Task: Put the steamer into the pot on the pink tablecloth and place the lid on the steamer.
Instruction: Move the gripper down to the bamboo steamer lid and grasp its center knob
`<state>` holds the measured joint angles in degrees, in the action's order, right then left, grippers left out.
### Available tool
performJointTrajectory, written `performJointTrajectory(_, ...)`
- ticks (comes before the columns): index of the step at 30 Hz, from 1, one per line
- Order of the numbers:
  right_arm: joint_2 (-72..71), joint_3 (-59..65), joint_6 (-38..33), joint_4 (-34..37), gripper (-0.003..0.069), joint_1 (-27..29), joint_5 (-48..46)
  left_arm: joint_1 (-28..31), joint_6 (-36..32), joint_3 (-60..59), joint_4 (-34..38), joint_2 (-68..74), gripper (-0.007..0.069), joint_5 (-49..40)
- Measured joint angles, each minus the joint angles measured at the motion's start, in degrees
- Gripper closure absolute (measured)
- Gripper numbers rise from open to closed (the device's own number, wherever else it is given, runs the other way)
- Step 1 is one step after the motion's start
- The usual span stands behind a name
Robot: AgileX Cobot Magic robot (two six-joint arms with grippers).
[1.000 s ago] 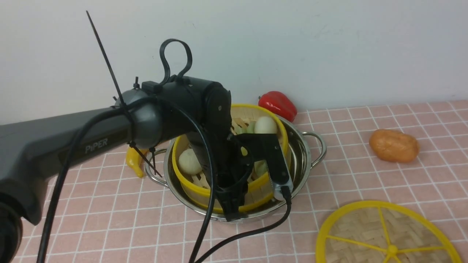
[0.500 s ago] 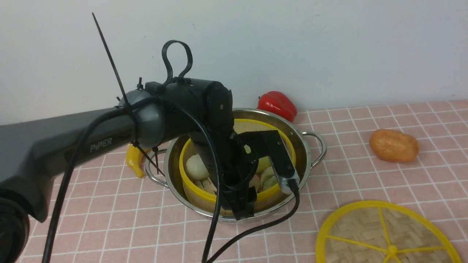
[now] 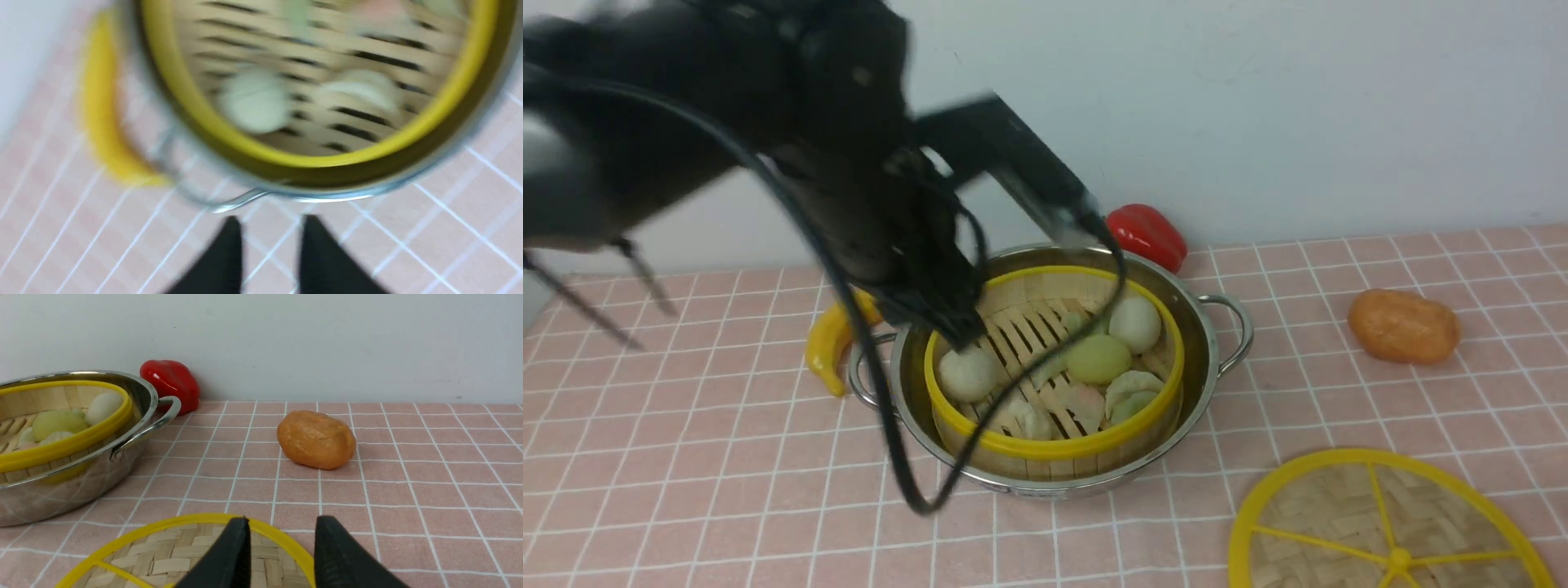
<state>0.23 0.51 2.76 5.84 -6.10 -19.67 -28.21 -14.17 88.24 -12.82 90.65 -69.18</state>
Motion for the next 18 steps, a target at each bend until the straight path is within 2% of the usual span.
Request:
performJointTrajectory(3, 0.00, 0.00, 0.00, 0.00, 0.0416, 0.00, 0.00, 3.41, 2.93, 0.00, -0.29, -6.06, 0.0628, -0.11)
performJointTrajectory(5, 0.00, 0.00, 0.00, 0.00, 0.0416, 0.00, 0.00, 6.05, 3.66, 0.00, 0.00, -11.25, 0.0647, -0.18)
performJointTrajectory(11, 0.00, 0.00, 0.00, 0.00, 0.0416, 0.00, 0.00, 11.63, 2.52, 0.00, 4.24, -23.41, 0.0632, 0.35)
performJointTrajectory(13, 0.00, 0.00, 0.00, 0.00, 0.0416, 0.00, 0.00, 12.24, 1.80, -0.74, 6.22, -26.85, 0.0618, 3.44)
performJointTrajectory(16, 0.00, 0.00, 0.00, 0.00, 0.0416, 0.00, 0.00, 12.42, -0.07, -5.13, 13.49, -33.35, 0.0591, 12.96)
performJointTrajectory(18, 0.00, 0.00, 0.00, 0.00, 0.0416, 0.00, 0.00, 12.42, -0.77, -9.04, 16.23, -35.57, 0.0583, 16.04)
